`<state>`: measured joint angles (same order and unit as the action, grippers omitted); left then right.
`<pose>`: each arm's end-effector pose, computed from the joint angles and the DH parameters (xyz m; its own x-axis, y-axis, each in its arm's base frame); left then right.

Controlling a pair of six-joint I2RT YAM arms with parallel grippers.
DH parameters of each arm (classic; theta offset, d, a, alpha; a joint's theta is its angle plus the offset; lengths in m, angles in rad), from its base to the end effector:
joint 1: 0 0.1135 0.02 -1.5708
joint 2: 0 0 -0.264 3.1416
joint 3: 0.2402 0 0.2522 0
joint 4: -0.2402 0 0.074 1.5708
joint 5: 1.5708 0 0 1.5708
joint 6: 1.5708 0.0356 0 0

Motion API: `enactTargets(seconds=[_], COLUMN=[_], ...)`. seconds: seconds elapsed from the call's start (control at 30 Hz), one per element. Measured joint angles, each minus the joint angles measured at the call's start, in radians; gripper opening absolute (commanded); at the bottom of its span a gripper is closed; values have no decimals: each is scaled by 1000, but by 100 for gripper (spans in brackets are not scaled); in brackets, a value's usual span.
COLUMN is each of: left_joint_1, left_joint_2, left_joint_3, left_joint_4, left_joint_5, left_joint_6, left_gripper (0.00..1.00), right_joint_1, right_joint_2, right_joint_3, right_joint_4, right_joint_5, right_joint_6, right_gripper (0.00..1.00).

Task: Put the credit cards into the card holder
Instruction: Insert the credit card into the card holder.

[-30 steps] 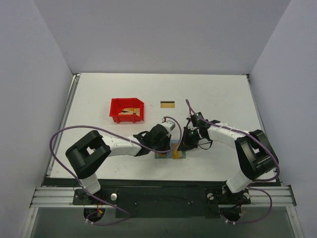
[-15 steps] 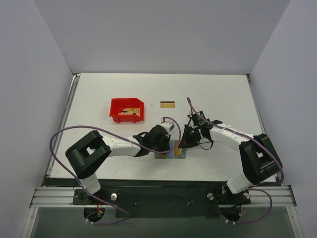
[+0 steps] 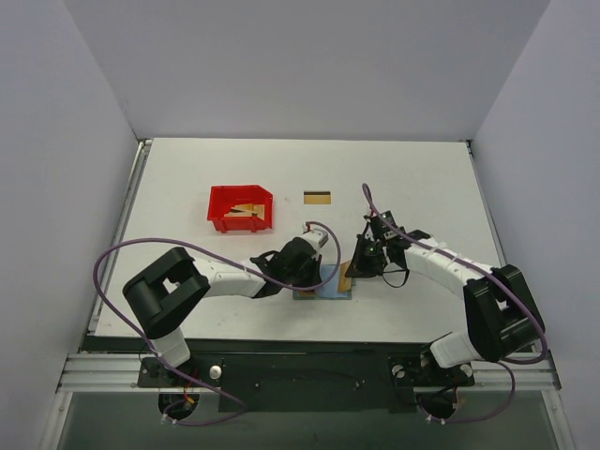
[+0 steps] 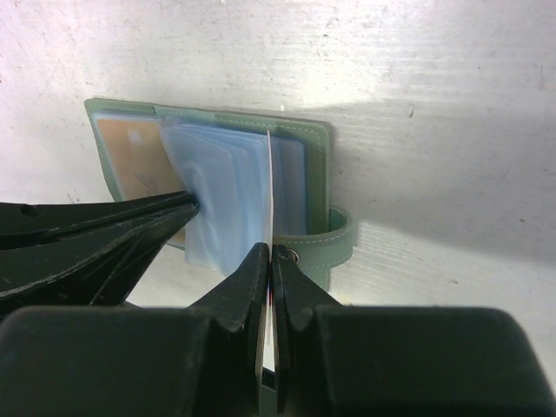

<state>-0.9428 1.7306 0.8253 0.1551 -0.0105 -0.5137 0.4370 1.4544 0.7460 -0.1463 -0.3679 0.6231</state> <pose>0.2004 -0.2754 0.1438 -0.7443 0.1888 -0.6407 0.5040 0.7882 -0.3533 0.2526 0.1321 0.1810 -0.9103 0.1758 -0.3748 -0.0955 0.7917 0.6034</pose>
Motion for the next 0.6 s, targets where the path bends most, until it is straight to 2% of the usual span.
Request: enactTargets(seconds=[0.33, 0.6], left_joint_1=[0, 0], left_joint_2=[-2, -2], left_joint_3=[-6, -6], left_joint_4=[10, 10], left_joint_5=[-1, -1], left_joint_6=[-5, -6], left_gripper=[0, 0], right_joint_1=[-6, -6], right_joint_2=[-18, -96], right_joint_3=[-28, -53], right_joint_4=[5, 24], right_joint_5=[-14, -31], right_joint_6=[1, 2], right_gripper=[0, 0])
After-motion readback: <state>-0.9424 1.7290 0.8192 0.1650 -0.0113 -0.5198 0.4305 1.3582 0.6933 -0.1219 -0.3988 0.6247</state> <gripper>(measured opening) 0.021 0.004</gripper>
